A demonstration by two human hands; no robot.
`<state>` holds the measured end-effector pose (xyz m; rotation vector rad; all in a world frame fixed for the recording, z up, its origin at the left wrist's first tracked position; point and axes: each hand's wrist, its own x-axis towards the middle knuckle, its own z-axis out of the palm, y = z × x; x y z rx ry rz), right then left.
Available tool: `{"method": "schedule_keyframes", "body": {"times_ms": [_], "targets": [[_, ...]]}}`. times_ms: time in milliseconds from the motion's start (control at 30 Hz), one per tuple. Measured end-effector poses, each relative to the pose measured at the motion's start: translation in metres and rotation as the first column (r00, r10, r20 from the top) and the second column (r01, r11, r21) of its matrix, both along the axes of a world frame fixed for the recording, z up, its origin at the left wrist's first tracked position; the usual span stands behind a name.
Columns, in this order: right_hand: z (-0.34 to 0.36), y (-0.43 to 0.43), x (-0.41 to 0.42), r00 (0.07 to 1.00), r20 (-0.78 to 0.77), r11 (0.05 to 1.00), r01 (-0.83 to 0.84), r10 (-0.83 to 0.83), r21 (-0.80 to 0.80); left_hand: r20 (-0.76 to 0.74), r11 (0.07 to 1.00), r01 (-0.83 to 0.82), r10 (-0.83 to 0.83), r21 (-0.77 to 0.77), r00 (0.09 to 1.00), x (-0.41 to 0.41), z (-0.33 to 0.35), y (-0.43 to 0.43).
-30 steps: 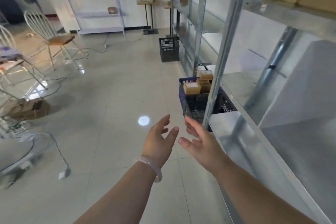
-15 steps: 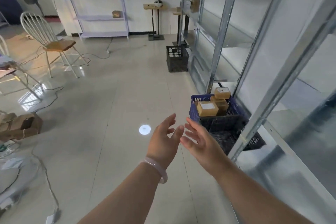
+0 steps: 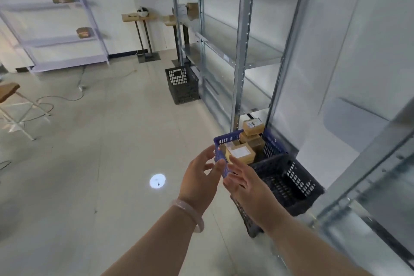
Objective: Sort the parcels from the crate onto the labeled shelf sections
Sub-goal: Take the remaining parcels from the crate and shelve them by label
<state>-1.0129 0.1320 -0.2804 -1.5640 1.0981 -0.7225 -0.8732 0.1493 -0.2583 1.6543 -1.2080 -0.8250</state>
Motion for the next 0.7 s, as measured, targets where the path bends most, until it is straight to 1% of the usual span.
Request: {"method": "schedule_keyframes", "body": {"times_ms": [100,200,333,467,567,700], "targets": [[-0.006,-0.059,0.008,0.999,0.04,0.999,0.017,-0.018,0.027,0.049,1.0,0.016,-0.016,0.008,0.999,0.01,-0.001,-0.062],[-0.001,-0.116,0.016,1.0,0.004,0.999,0.001,-0.001,0.035,0.064,1.0,0.022,-0.023,0.015,0.998,0.019,0.005,-0.119],[0.009,-0.186,0.024,0.999,0.01,0.998,0.035,-0.035,0.059,0.057,0.999,0.044,-0.045,0.025,0.997,0.027,0.001,-0.189],[-0.002,-0.238,0.031,0.995,-0.022,0.992,0.102,-0.101,0.068,0.039,0.994,0.097,-0.1,0.059,0.994,0.036,-0.014,-0.25],[-0.016,-0.275,0.038,0.981,0.014,0.976,0.19,-0.192,0.111,0.029,0.983,0.173,-0.175,0.068,0.984,0.044,-0.022,-0.301],[-0.028,-0.331,0.063,0.959,0.02,0.953,0.278,-0.282,0.118,-0.019,0.951,0.299,-0.298,0.073,0.954,0.067,-0.036,-0.368]]}}
